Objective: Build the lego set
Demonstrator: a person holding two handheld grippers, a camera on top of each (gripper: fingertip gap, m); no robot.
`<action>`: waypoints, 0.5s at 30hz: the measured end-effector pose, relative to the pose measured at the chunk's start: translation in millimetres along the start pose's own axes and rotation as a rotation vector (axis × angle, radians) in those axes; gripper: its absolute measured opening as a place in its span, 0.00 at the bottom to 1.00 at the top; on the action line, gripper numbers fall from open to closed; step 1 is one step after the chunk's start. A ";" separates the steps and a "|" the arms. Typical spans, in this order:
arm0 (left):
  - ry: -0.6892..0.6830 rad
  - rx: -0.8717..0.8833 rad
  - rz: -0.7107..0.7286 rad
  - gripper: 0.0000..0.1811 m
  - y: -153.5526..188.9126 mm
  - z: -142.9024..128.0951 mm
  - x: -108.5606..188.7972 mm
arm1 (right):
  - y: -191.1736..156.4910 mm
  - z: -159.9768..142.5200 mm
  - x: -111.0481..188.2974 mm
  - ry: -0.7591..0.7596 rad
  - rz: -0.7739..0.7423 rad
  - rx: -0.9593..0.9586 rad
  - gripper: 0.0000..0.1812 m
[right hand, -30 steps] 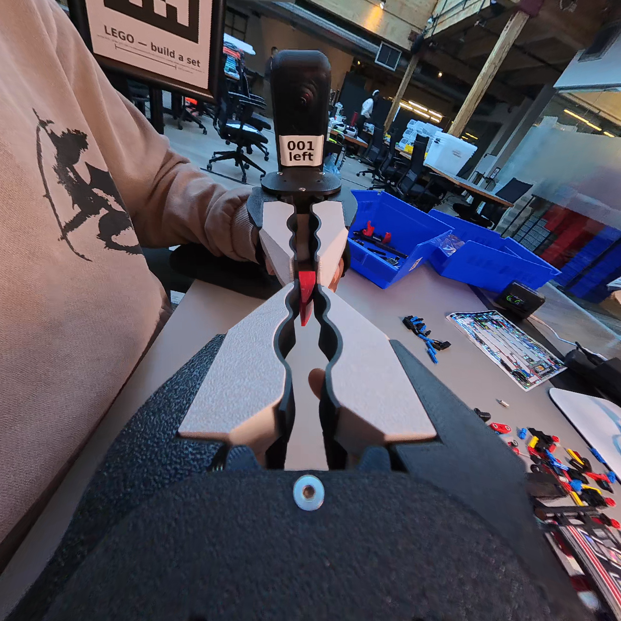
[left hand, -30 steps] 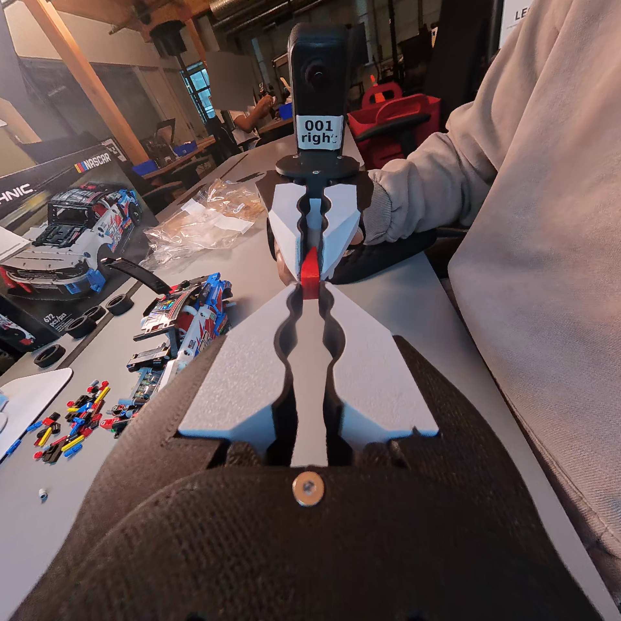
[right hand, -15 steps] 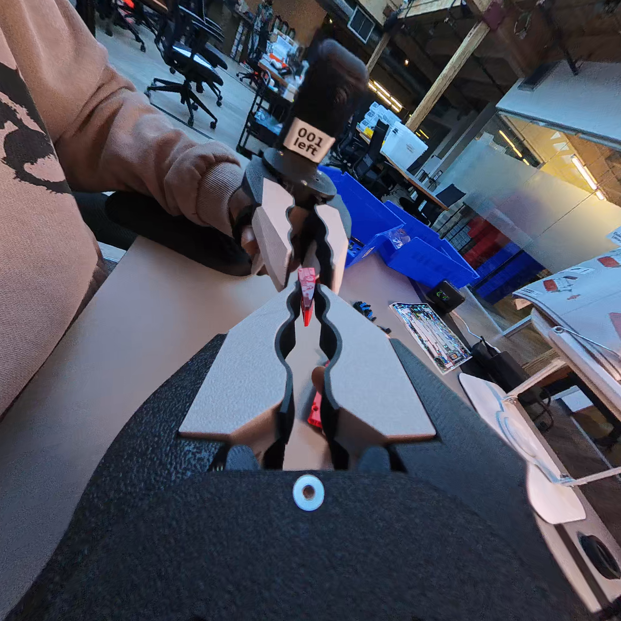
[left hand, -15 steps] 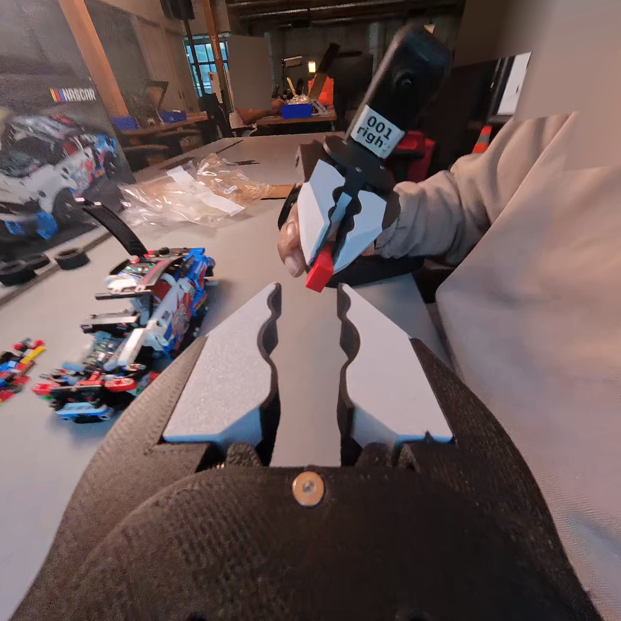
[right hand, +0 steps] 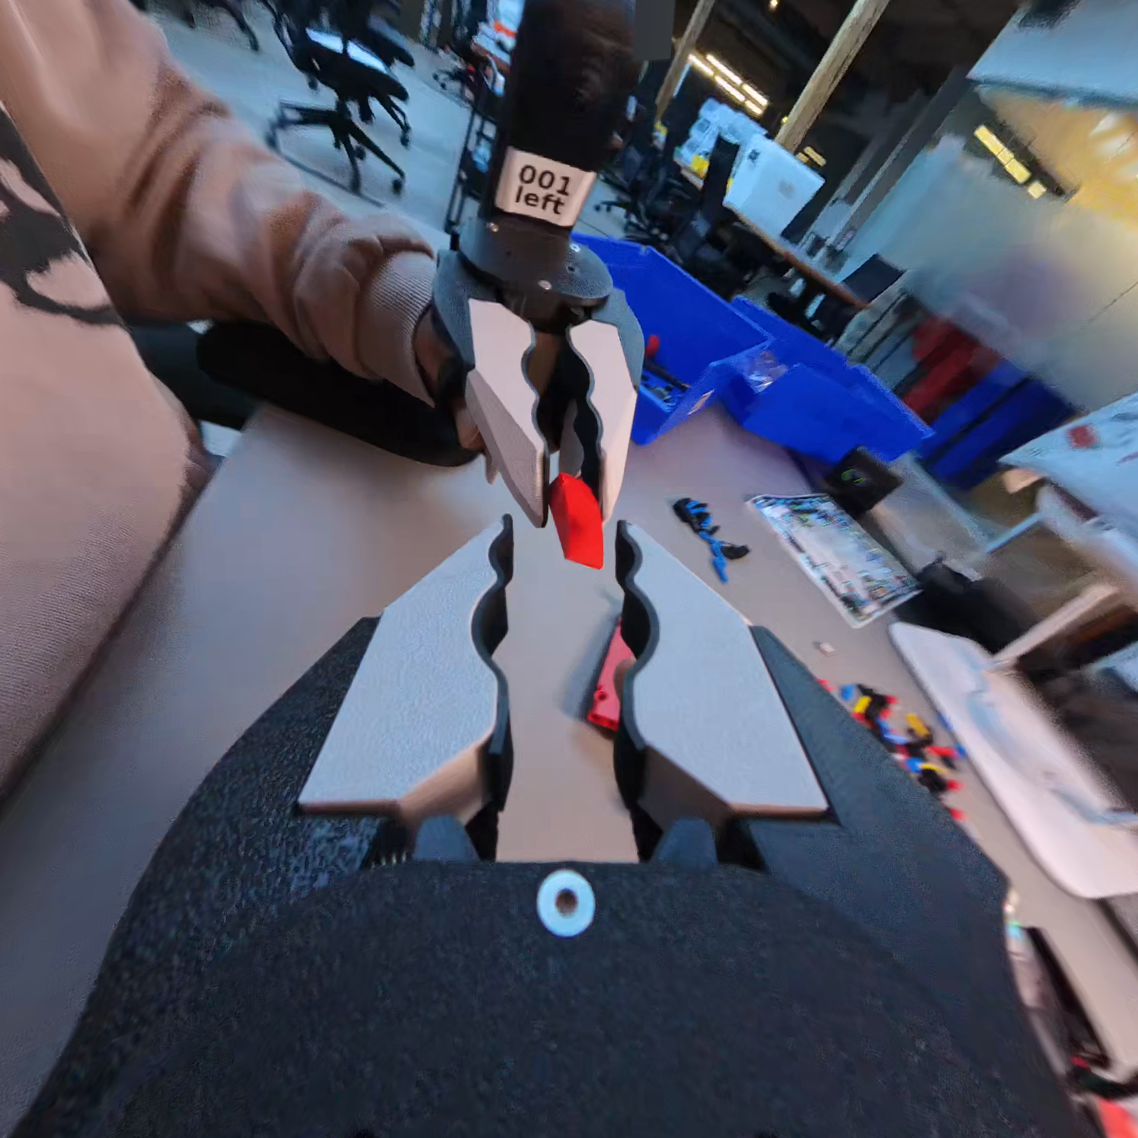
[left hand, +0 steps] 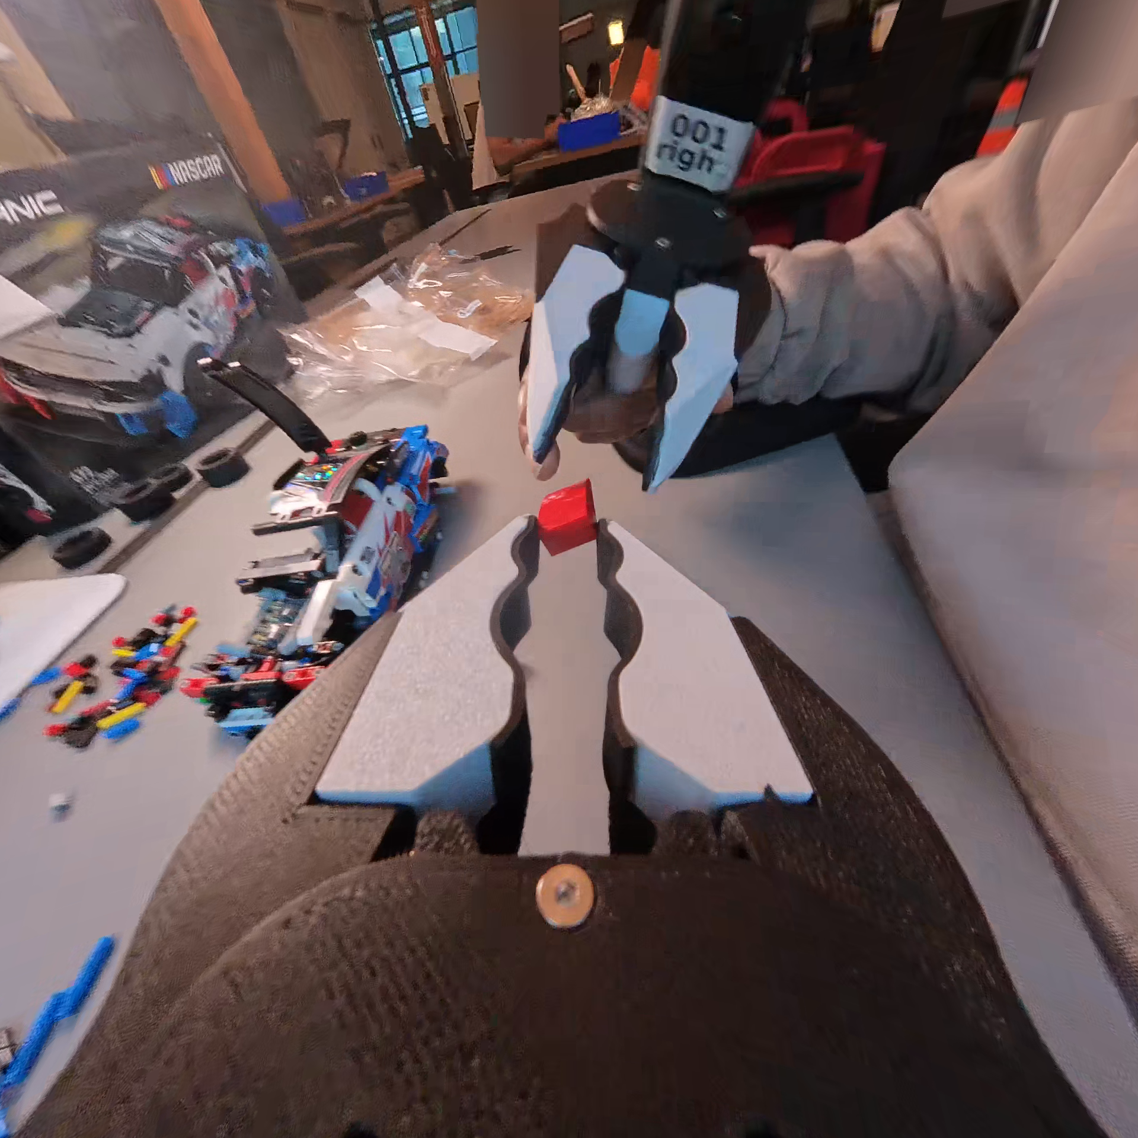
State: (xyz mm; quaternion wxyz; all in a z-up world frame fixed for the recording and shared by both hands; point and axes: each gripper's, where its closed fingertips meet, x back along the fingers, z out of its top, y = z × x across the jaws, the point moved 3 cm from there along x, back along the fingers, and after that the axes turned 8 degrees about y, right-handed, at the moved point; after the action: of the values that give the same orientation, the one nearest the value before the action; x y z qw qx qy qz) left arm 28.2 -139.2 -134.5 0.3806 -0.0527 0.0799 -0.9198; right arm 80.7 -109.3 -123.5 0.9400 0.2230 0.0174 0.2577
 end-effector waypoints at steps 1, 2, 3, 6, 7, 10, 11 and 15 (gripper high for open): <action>-0.010 -0.073 0.013 0.09 0.6 -0.6 0.5 | 2.3 -2.1 3.3 0.014 0.031 -0.108 0.18; -0.015 -0.132 0.021 0.09 1.9 -1.0 0.5 | 4.7 -4.6 6.1 0.026 0.051 -0.192 0.19; -0.021 -0.175 0.018 0.09 4.2 -1.5 -0.2 | 7.1 -7.0 7.7 0.035 0.058 -0.255 0.19; -0.028 -0.225 -0.006 0.09 11.5 -3.1 -4.9 | 1.6 -15.0 5.2 0.006 0.113 -0.357 0.19; -0.033 -0.222 -0.014 0.09 13.1 -3.9 -6.5 | -2.2 -16.4 3.0 -0.005 0.133 -0.366 0.18; -0.055 -0.221 -0.024 0.09 14.7 -7.7 -8.5 | -7.6 -22.7 -2.9 -0.057 0.135 -0.322 0.08; -0.069 -0.212 -0.021 0.09 13.8 -10.2 -8.1 | -7.6 -24.0 -3.3 -0.072 0.130 -0.304 0.08; -0.117 -0.120 0.005 0.11 4.9 -21.5 -7.8 | -4.0 -40.7 -1.8 -0.199 0.098 -0.285 0.08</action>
State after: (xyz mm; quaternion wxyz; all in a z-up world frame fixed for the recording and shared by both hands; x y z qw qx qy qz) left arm 33.7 -134.8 -156.8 0.3829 -0.1286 0.1125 -0.9079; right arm 75.0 -96.6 -162.0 0.9454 0.1127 -0.1234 0.2796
